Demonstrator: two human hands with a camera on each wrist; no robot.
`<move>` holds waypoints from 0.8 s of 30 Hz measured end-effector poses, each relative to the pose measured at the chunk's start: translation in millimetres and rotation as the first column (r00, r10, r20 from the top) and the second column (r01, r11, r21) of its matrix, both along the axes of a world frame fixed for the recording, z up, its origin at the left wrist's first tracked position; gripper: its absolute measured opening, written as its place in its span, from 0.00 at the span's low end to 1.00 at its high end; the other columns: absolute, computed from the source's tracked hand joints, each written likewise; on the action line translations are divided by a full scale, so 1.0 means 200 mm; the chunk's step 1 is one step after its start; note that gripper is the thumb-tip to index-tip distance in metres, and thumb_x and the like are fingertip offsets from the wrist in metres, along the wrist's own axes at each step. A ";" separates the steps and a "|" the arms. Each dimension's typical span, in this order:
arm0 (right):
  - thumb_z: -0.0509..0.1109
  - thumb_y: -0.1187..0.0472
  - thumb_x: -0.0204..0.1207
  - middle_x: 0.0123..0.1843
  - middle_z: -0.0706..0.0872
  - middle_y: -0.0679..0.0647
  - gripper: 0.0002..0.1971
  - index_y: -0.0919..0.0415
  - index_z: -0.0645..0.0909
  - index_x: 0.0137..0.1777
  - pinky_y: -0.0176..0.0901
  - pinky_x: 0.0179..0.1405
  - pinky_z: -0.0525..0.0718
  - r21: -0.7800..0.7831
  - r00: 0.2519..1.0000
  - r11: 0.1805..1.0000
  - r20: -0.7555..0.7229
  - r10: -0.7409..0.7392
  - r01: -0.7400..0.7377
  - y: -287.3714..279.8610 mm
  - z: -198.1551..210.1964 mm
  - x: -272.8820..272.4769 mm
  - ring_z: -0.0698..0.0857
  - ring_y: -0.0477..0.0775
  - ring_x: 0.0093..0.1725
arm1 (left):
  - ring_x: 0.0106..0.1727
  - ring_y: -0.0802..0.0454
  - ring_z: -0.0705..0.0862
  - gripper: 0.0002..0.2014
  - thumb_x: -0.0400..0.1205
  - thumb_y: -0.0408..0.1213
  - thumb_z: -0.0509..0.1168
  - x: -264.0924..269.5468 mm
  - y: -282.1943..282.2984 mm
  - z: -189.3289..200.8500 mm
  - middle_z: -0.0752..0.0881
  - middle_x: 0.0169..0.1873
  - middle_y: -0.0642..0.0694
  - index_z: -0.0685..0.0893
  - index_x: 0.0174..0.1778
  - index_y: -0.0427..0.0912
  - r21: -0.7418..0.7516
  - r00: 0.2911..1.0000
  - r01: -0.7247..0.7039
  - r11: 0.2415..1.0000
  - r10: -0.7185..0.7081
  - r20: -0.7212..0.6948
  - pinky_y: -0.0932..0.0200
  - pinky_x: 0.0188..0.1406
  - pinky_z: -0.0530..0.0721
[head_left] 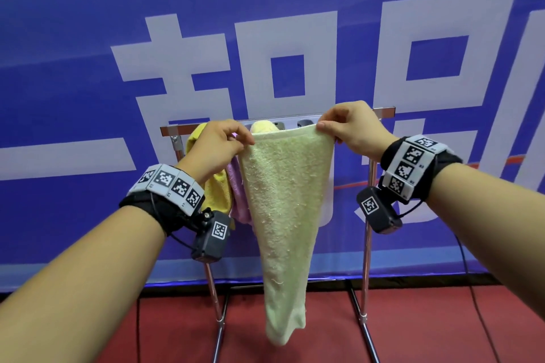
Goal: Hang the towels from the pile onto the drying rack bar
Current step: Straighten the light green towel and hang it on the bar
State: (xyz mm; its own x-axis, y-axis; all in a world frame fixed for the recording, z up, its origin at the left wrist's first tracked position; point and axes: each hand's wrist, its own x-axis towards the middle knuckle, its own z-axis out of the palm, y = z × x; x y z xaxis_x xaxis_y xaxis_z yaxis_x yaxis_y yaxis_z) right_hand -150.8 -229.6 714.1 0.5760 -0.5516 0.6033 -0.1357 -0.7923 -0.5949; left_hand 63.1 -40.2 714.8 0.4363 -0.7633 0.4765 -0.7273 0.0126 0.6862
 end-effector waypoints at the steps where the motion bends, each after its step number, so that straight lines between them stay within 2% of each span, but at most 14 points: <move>1: 0.75 0.58 0.78 0.37 0.88 0.54 0.08 0.61 0.89 0.52 0.41 0.36 0.86 -0.017 1.000 1.000 0.005 0.000 0.000 -0.01 0.00 0.00 0.87 0.50 0.34 | 0.36 0.58 0.80 0.18 0.77 0.17 0.65 -0.01 0.00 0.00 0.87 0.38 0.55 0.91 0.39 0.46 -0.001 1.000 0.003 1.000 -0.003 0.011 0.67 0.39 0.81; 3: 0.74 0.58 0.78 0.41 0.90 0.53 0.10 0.59 0.89 0.58 0.43 0.43 0.89 -0.044 1.000 0.999 -0.021 0.008 -0.009 -0.02 -0.01 0.00 0.89 0.52 0.40 | 0.38 0.60 0.82 0.17 0.78 0.18 0.66 -0.01 -0.01 0.00 0.88 0.40 0.57 0.92 0.42 0.46 -0.006 1.000 0.004 1.000 -0.003 0.029 0.66 0.41 0.83; 5: 0.73 0.60 0.79 0.43 0.91 0.50 0.08 0.59 0.90 0.55 0.40 0.45 0.88 -0.088 0.995 0.996 -0.095 0.010 -0.018 -0.02 -0.01 0.00 0.90 0.49 0.43 | 0.40 0.59 0.84 0.17 0.78 0.19 0.67 -0.01 -0.02 0.00 0.89 0.40 0.57 0.92 0.42 0.47 -0.009 0.999 -0.017 1.000 0.017 0.039 0.61 0.44 0.85; 6: 0.73 0.60 0.80 0.43 0.91 0.48 0.07 0.59 0.91 0.53 0.37 0.44 0.87 -0.109 0.991 0.994 -0.132 0.007 -0.022 -0.01 -0.01 -0.01 0.89 0.47 0.43 | 0.40 0.60 0.84 0.16 0.78 0.20 0.67 -0.01 -0.02 -0.01 0.89 0.40 0.57 0.92 0.41 0.47 -0.011 0.999 -0.028 1.000 0.028 0.038 0.64 0.43 0.85; 9: 0.72 0.60 0.80 0.40 0.89 0.43 0.05 0.56 0.89 0.48 0.30 0.40 0.80 -0.129 0.982 0.991 -0.189 -0.001 -0.024 -0.01 -0.01 -0.01 0.86 0.40 0.41 | 0.36 0.73 0.83 0.13 0.78 0.20 0.69 -0.02 -0.03 -0.01 0.88 0.40 0.56 0.92 0.44 0.43 -0.024 0.998 -0.031 0.999 0.032 0.050 0.77 0.35 0.80; 11: 0.71 0.60 0.80 0.38 0.86 0.41 0.04 0.54 0.87 0.45 0.32 0.39 0.77 -0.142 0.978 0.990 -0.210 -0.013 -0.018 -0.02 -0.02 -0.01 0.84 0.38 0.39 | 0.35 0.76 0.82 0.09 0.78 0.22 0.71 -0.03 -0.04 -0.02 0.88 0.40 0.55 0.92 0.45 0.40 -0.029 0.998 -0.026 0.999 0.027 0.060 0.80 0.34 0.77; 14: 0.71 0.59 0.81 0.38 0.86 0.43 0.04 0.54 0.85 0.45 0.38 0.40 0.78 -0.181 0.967 0.984 -0.249 -0.047 0.001 -0.02 -0.02 -0.01 0.83 0.42 0.39 | 0.40 0.70 0.84 0.07 0.79 0.26 0.72 -0.03 -0.04 -0.01 0.88 0.41 0.56 0.93 0.46 0.41 -0.016 0.996 -0.031 0.999 0.032 0.082 0.82 0.35 0.76; 17: 0.70 0.59 0.82 0.39 0.85 0.45 0.04 0.54 0.83 0.45 0.35 0.38 0.78 -0.197 0.956 0.980 -0.287 -0.058 0.001 -0.01 -0.02 -0.01 0.82 0.43 0.38 | 0.47 0.63 0.85 0.07 0.80 0.27 0.71 -0.02 -0.05 -0.01 0.89 0.45 0.55 0.93 0.47 0.42 0.010 0.994 -0.035 0.999 0.034 0.107 0.81 0.38 0.77; 22: 0.72 0.61 0.80 0.35 0.84 0.45 0.06 0.54 0.82 0.41 0.33 0.35 0.73 -0.209 0.942 0.978 -0.332 -0.051 -0.020 0.01 -0.02 -0.01 0.80 0.39 0.34 | 0.50 0.54 0.87 0.11 0.80 0.25 0.69 -0.02 -0.05 -0.01 0.89 0.44 0.52 0.93 0.44 0.44 0.038 0.992 -0.044 0.998 0.039 0.120 0.69 0.47 0.83; 24: 0.73 0.62 0.78 0.36 0.85 0.44 0.05 0.53 0.82 0.41 0.34 0.41 0.73 -0.204 0.938 0.979 -0.343 -0.046 -0.026 0.02 -0.02 -0.02 0.81 0.38 0.35 | 0.50 0.53 0.87 0.12 0.80 0.24 0.68 -0.02 -0.05 -0.01 0.89 0.44 0.51 0.93 0.44 0.44 0.047 0.990 -0.047 0.998 0.041 0.131 0.65 0.49 0.84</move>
